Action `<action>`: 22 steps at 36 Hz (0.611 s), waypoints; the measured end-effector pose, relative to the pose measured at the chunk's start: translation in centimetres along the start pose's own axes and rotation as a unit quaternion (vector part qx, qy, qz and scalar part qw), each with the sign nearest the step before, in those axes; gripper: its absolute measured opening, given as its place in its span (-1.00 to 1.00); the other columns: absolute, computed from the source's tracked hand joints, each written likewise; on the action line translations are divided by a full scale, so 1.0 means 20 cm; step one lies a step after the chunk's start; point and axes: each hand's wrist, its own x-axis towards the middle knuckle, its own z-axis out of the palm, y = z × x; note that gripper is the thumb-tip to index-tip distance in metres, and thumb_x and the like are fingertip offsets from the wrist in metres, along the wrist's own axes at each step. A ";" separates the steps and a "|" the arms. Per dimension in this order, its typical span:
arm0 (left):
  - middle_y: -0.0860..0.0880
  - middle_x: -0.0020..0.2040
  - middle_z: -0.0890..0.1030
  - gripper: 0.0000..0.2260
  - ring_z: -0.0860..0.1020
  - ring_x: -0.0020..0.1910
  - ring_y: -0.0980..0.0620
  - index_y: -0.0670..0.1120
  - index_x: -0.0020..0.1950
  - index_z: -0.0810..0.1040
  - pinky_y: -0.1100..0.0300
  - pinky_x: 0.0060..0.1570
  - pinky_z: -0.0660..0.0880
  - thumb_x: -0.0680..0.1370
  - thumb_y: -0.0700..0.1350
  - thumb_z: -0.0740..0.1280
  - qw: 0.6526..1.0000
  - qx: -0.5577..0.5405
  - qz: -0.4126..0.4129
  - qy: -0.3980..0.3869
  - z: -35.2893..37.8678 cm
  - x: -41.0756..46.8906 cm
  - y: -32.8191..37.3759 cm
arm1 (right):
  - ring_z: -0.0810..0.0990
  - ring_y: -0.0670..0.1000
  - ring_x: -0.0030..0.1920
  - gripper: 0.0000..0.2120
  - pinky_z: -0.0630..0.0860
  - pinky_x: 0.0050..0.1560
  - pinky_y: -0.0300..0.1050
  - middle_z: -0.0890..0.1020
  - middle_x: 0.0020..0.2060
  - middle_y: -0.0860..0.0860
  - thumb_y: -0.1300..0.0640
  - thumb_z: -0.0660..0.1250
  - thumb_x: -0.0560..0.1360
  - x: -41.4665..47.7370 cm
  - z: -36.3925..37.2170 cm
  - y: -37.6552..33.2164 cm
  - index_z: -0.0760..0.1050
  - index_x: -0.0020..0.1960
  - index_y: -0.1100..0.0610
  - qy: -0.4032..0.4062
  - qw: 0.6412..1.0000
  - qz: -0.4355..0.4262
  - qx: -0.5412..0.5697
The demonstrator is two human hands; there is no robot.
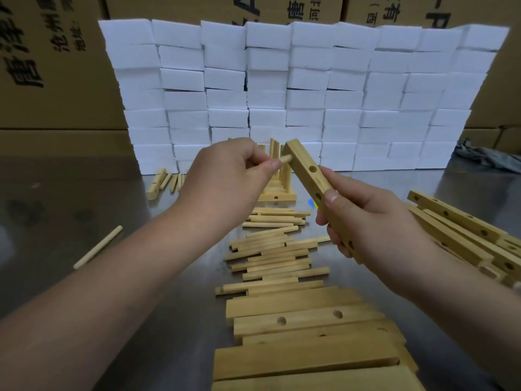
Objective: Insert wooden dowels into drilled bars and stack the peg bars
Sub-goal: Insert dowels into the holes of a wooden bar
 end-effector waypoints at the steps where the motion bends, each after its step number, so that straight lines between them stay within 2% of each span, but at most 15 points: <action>1: 0.13 -0.46 0.51 -0.75 0.41 -0.51 0.26 0.09 -0.40 0.49 0.37 -0.53 0.30 0.49 0.02 0.35 1.000 -0.020 -0.020 -0.003 0.01 0.00 0.00 | 0.41 -0.17 -0.48 -0.66 0.37 -0.47 -0.35 0.52 -0.40 -0.13 0.10 0.15 0.58 0.00 0.00 0.01 0.43 0.22 -0.28 0.000 1.000 -0.002 -0.002; 3: 0.15 -0.59 0.45 -0.69 0.37 -0.61 0.26 0.02 -0.45 0.46 0.44 -0.62 0.23 0.50 0.00 0.34 0.995 -0.070 -0.065 -0.020 0.02 0.01 -0.01 | 0.40 -0.18 -0.48 -0.65 0.36 -0.46 -0.38 0.51 -0.41 -0.13 0.11 0.16 0.58 0.00 0.00 0.02 0.42 0.26 -0.26 0.000 1.000 -0.004 -0.011; 6: 0.15 -0.61 0.41 -0.69 0.31 -0.64 0.23 -0.03 -0.43 0.49 0.33 -0.49 0.29 0.51 0.01 0.33 0.985 -0.119 -0.110 -0.052 0.02 0.02 -0.03 | 0.41 -0.18 -0.48 -0.65 0.36 -0.46 -0.39 0.52 -0.40 -0.13 0.10 0.16 0.58 0.00 0.01 0.02 0.42 0.28 -0.23 0.003 1.000 0.005 -0.013; 9: 0.12 -0.51 0.54 -0.70 0.42 -0.58 0.23 -0.01 -0.36 0.57 0.27 -0.42 0.36 0.52 0.08 0.29 0.987 -0.111 -0.097 -0.069 0.00 0.04 -0.03 | 0.42 -0.18 -0.48 -0.68 0.35 -0.48 -0.37 0.56 -0.39 -0.13 0.09 0.16 0.58 0.01 0.01 0.02 0.46 0.25 -0.21 0.013 1.000 0.019 0.011; 11: 0.08 -0.37 0.62 -0.69 0.54 -0.46 0.15 0.03 -0.28 0.59 0.21 -0.34 0.46 0.53 0.17 0.22 0.983 -0.128 -0.109 -0.073 -0.01 0.07 -0.03 | 0.43 -0.18 -0.48 -0.70 0.36 -0.50 -0.34 0.58 -0.38 -0.13 0.08 0.16 0.58 0.02 0.00 0.03 0.48 0.23 -0.21 0.035 0.998 0.037 0.024; 14: 0.09 -0.21 0.60 -0.74 0.57 -0.30 0.07 0.07 -0.17 0.53 0.12 -0.18 0.46 0.54 0.17 0.16 0.979 -0.124 -0.152 -0.047 -0.05 0.13 -0.07 | 0.45 -0.12 -0.47 -0.74 0.36 -0.51 -0.23 0.61 -0.37 -0.08 0.07 0.17 0.58 0.07 -0.05 0.05 0.49 0.21 -0.14 0.120 0.986 0.098 0.069; 16: 0.14 -0.31 0.58 -0.77 0.51 -0.38 0.16 0.01 -0.21 0.54 0.24 -0.27 0.40 0.53 0.08 0.20 0.989 -0.048 -0.129 -0.058 -0.06 0.13 -0.11 | 0.42 -0.08 -0.47 -0.79 0.34 -0.53 -0.24 0.59 -0.34 -0.01 0.10 0.15 0.58 0.11 -0.09 0.05 0.50 0.14 -0.05 0.172 0.963 0.155 0.135; 18: 0.29 -0.39 0.56 -0.80 0.48 -0.47 0.32 0.12 -0.27 0.56 0.38 -0.45 0.33 0.52 0.04 0.25 0.984 0.072 -0.065 -0.147 -0.04 0.09 -0.14 | 0.41 -0.07 -0.46 -0.83 0.34 -0.56 -0.31 0.57 -0.32 0.02 0.13 0.13 0.58 0.13 -0.11 0.04 0.50 0.02 0.00 0.200 0.942 0.200 0.181; 19: 0.31 -0.38 0.56 -0.82 0.48 -0.47 0.33 0.16 -0.26 0.56 0.42 -0.49 0.30 0.52 0.04 0.26 0.972 0.119 -0.043 -0.196 -0.01 0.06 -0.14 | 0.42 -0.06 -0.46 -0.83 0.35 -0.57 -0.31 0.57 -0.32 0.02 0.14 0.12 0.57 0.14 -0.12 0.04 0.49 -0.05 0.00 0.205 0.937 0.212 0.189; 20: 0.31 -0.30 0.58 -0.86 0.49 -0.41 0.32 0.17 -0.19 0.59 0.42 -0.47 0.30 0.52 0.04 0.27 0.958 0.164 -0.025 -0.236 0.03 0.04 -0.15 | 0.42 -0.06 -0.46 -0.82 0.35 -0.56 -0.30 0.57 -0.32 0.02 0.15 0.11 0.56 0.14 -0.11 0.04 0.48 -0.09 0.01 0.206 0.935 0.216 0.190; 22: 0.22 -0.05 0.59 -0.83 0.51 -0.19 0.27 0.15 0.03 0.61 0.36 -0.29 0.37 0.52 0.08 0.26 0.926 0.246 0.009 -0.287 0.11 0.00 -0.18 | 0.43 -0.05 -0.44 -0.80 0.36 -0.51 -0.24 0.57 -0.32 0.02 0.17 0.10 0.55 0.13 -0.10 0.05 0.48 -0.14 0.05 0.199 0.939 0.213 0.183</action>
